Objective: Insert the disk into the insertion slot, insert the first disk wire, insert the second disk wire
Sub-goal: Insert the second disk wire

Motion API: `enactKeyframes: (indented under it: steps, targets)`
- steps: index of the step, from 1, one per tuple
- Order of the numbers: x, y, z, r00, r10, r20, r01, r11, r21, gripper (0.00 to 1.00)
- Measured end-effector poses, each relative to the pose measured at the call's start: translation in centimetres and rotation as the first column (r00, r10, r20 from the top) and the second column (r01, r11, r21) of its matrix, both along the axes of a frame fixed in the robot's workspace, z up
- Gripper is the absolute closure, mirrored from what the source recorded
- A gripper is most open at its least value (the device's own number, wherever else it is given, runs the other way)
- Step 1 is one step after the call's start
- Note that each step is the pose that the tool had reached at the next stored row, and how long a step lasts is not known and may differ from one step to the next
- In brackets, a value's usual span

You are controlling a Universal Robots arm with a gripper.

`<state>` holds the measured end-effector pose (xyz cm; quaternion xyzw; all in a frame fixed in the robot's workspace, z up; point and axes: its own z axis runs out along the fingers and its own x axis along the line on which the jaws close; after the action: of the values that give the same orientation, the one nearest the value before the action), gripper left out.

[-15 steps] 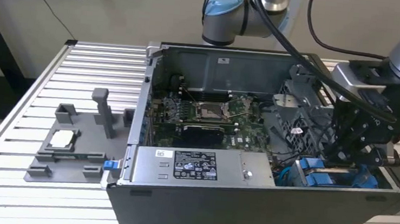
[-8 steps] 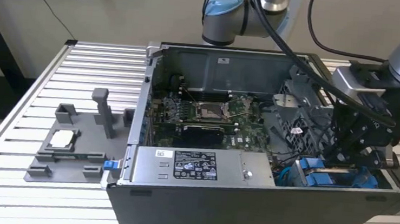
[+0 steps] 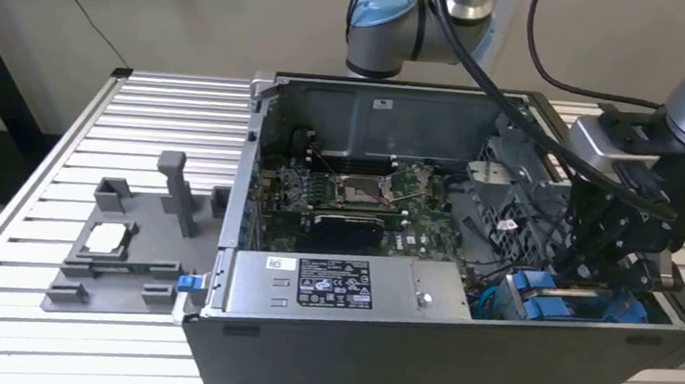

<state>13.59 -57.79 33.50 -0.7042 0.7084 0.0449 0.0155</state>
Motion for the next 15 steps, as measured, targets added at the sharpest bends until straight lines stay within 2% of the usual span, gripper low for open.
enactKeyframes:
  steps: [3, 4, 15]
  targets:
    - [0.00, 0.00, 0.00, 1.0000, 0.000, -0.0003, 0.000, 1.0000, -0.0001, 0.77]
    - [-0.01, -0.01, 0.04, 1.0000, 0.000, -0.0002, 0.000, 1.0000, -0.0007, 0.70]
    - [-0.01, 0.00, 0.45, 1.0000, 0.000, -0.0003, 0.000, 1.0000, -0.0010, 0.70]
